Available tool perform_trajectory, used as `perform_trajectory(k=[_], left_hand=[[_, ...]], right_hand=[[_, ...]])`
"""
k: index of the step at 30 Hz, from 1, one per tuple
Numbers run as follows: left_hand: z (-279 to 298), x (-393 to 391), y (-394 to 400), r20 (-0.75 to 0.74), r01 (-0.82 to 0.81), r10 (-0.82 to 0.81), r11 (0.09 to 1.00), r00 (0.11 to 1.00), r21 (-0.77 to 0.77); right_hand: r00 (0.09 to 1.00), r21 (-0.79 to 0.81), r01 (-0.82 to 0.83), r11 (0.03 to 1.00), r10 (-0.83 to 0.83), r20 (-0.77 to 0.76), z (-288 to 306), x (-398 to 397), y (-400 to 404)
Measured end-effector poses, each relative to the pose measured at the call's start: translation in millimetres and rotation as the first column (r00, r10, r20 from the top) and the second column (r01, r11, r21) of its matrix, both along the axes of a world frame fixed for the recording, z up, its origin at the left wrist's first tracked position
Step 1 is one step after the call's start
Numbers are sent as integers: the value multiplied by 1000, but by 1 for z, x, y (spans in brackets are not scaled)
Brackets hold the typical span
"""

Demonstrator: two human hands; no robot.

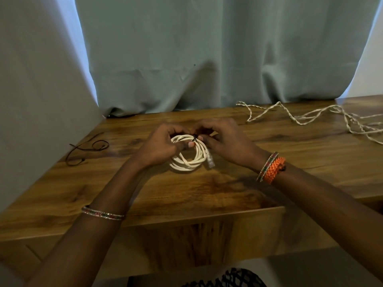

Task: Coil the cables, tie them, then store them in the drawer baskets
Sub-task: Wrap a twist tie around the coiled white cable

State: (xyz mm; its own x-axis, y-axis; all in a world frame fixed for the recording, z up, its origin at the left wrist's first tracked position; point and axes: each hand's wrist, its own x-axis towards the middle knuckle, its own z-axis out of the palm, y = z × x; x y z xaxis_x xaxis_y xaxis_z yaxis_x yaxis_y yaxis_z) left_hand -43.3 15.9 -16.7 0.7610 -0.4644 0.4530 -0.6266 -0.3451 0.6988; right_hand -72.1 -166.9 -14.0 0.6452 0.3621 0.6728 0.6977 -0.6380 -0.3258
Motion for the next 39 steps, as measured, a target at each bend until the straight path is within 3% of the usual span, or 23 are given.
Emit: perform_trajectory(k=[7, 14, 24, 31, 33, 36, 39], left_hand=[[1, 0, 1, -30, 3, -3, 1000, 1000, -17], [0, 1, -1, -6, -31, 30, 1000, 1000, -6], [-2, 4, -1, 28, -117, 117, 993, 993, -5], [-3, 6, -1, 74, -137, 137, 991, 988, -4], [-3, 5, -1, 83, -130, 131, 991, 988, -6], [-2, 5, 0, 88, -105, 104, 994, 991, 7], [0, 4, 4, 53, -37, 36, 999, 998, 17]], right_hand=[[999, -45, -16, 999, 18, 36, 2, -1, -1], [993, 70, 16, 997, -7, -121, 1, -7, 3], [990, 160, 143, 977, -142, -16, -8, -3, 15], [940, -80, 308, 948, -291, 176, -8, -8, 22], [960, -39, 260, 965, -254, 117, -8, -6, 22], [991, 174, 119, 978, -106, -79, -7, -3, 17], [985, 188, 56, 981, -23, -173, -2, -1, 10]])
